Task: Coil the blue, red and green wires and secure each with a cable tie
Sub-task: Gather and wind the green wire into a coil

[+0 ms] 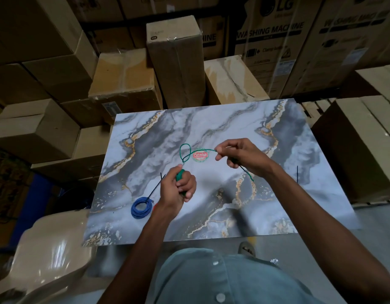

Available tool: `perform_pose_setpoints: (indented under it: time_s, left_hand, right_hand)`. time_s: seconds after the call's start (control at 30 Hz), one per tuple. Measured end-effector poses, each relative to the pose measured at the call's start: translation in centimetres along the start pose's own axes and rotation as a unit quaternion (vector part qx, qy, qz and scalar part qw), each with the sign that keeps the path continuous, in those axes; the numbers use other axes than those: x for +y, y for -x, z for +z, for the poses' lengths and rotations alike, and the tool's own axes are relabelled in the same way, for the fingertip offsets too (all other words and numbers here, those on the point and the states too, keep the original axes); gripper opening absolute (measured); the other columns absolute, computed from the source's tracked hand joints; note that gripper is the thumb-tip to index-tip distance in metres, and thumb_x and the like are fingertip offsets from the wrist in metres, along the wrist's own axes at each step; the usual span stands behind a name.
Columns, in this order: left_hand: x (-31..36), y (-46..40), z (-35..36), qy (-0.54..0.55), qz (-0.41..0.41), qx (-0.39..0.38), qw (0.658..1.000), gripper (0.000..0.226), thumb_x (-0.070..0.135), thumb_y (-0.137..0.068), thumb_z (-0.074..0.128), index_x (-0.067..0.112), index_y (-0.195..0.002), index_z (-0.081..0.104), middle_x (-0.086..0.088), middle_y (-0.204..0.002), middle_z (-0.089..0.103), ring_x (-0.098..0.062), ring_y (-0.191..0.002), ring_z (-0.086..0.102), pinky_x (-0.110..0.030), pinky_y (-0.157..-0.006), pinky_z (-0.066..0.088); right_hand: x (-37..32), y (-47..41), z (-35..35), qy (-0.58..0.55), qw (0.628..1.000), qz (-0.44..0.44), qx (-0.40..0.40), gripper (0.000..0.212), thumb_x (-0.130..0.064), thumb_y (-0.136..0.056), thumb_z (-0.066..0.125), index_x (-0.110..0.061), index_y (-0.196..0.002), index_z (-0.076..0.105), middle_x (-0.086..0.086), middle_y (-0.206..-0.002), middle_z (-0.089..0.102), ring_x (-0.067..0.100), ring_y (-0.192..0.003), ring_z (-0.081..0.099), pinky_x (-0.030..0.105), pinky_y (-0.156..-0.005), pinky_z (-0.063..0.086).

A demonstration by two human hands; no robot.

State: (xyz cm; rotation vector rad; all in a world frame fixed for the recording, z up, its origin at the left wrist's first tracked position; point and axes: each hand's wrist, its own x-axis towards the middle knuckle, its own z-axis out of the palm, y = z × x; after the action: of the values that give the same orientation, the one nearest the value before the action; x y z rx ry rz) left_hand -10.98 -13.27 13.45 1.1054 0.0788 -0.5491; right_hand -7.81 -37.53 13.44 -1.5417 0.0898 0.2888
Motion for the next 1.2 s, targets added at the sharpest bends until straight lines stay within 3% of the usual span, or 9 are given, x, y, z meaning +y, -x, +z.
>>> perform_pose_setpoints:
  time_s: [0.13,0.27,0.43,0.53,0.63,0.7,0.87,1.07,1.2]
  left_hand:
    - [-0.6,0.5,0.9,-0.109,-0.017,-0.115,0.987,0.053,0.029,-0.097,0.037,0.018,-0.046,0.028,0.000,-0.042,0.019,-0.017,-0.035,0.031,-0.020,-0.038,0.023]
    - [-1.1,0.8,1.7,-0.315,-0.081,-0.204,0.923,0.054,0.035,-0.097,0.038,0.019,-0.046,0.033,-0.004,-0.044,0.024,-0.017,-0.039,0.032,-0.030,-0.045,0.020]
    - [-1.8,1.2,2.8,-0.371,-0.087,-0.196,0.904,0.055,0.032,-0.103,0.039,0.016,-0.050,0.032,-0.001,-0.046,0.026,-0.016,-0.041,0.026,-0.024,-0.044,0.026]
    - [-1.7,1.2,2.3,-0.357,-0.073,-0.188,0.912,0.054,0.036,-0.098,0.041,0.016,-0.049,0.032,-0.002,-0.046,0.027,-0.018,-0.041,0.027,-0.026,-0.046,0.026]
    - [-1.5,1.0,1.4,-0.338,-0.051,-0.166,0.925,0.055,0.037,-0.097,0.041,0.016,-0.047,0.032,-0.008,-0.045,0.026,-0.019,-0.040,0.033,-0.030,-0.046,0.023]
    - [-1.3,0.8,0.8,-0.318,-0.026,-0.146,0.936,0.056,0.036,-0.097,0.040,0.016,-0.046,0.032,-0.008,-0.044,0.027,-0.020,-0.039,0.036,-0.035,-0.047,0.020]
    - [-0.7,0.3,0.1,-0.259,0.032,-0.059,0.963,0.055,0.035,-0.095,0.040,0.017,-0.044,0.032,-0.005,-0.043,0.025,-0.020,-0.037,0.035,-0.028,-0.046,0.024]
    - [-0.2,-0.3,-0.3,-0.193,0.072,0.010,0.978,0.052,0.035,-0.093,0.041,0.015,-0.047,0.028,-0.002,-0.046,0.020,-0.019,-0.036,0.033,-0.026,-0.042,0.022]
    - [0.2,-0.5,-0.5,-0.153,0.095,0.054,0.982,0.051,0.035,-0.092,0.039,0.015,-0.046,0.030,-0.003,-0.046,0.020,-0.019,-0.035,0.033,-0.024,-0.041,0.023]
  right_hand:
    - [-0.5,-1.6,0.6,-0.104,0.991,0.056,0.065,0.021,-0.009,-0.101,0.062,-0.001,-0.119,0.069,0.014,-0.090,0.074,0.007,-0.047,0.048,0.016,-0.045,0.041]
    - [-0.3,-2.8,1.1,-0.315,0.926,0.203,0.045,0.027,0.003,-0.105,0.041,-0.001,-0.121,0.064,0.009,-0.089,0.073,0.000,-0.043,0.053,0.010,-0.042,0.045]
    - [1.0,-2.6,3.5,-0.436,0.873,0.215,-0.027,0.039,0.012,-0.103,0.031,0.010,-0.129,0.060,0.028,-0.124,0.069,0.027,-0.102,0.076,0.029,-0.081,0.064]
    - [2.2,-3.0,3.6,-0.488,0.856,0.170,0.009,0.050,0.014,-0.099,0.031,0.009,-0.146,0.046,0.029,-0.129,0.064,0.039,-0.106,0.074,0.042,-0.087,0.063]
    - [3.0,-3.4,2.8,-0.433,0.886,0.160,0.048,0.050,0.007,-0.098,0.037,-0.001,-0.146,0.046,0.021,-0.146,0.050,0.047,-0.126,0.061,0.053,-0.095,0.058]
    - [3.0,-2.7,2.6,-0.279,0.940,0.194,0.044,0.041,-0.008,-0.106,0.041,-0.010,-0.147,0.043,0.023,-0.147,0.050,0.047,-0.126,0.059,0.051,-0.097,0.055]
    - [0.8,0.1,3.0,-0.042,0.960,0.230,-0.153,0.054,-0.054,-0.106,0.043,-0.013,-0.140,0.054,0.023,-0.115,0.074,0.035,-0.096,0.074,0.039,-0.085,0.057]
    - [0.1,0.4,2.5,-0.008,0.965,0.173,-0.199,0.061,-0.050,-0.095,0.058,-0.008,-0.139,0.057,0.018,-0.105,0.072,0.029,-0.086,0.068,0.038,-0.088,0.053]
    - [0.7,0.5,1.4,-0.052,0.961,0.153,-0.225,0.051,-0.012,-0.094,0.068,-0.011,-0.144,0.055,0.018,-0.102,0.068,0.025,-0.079,0.063,0.033,-0.082,0.054]
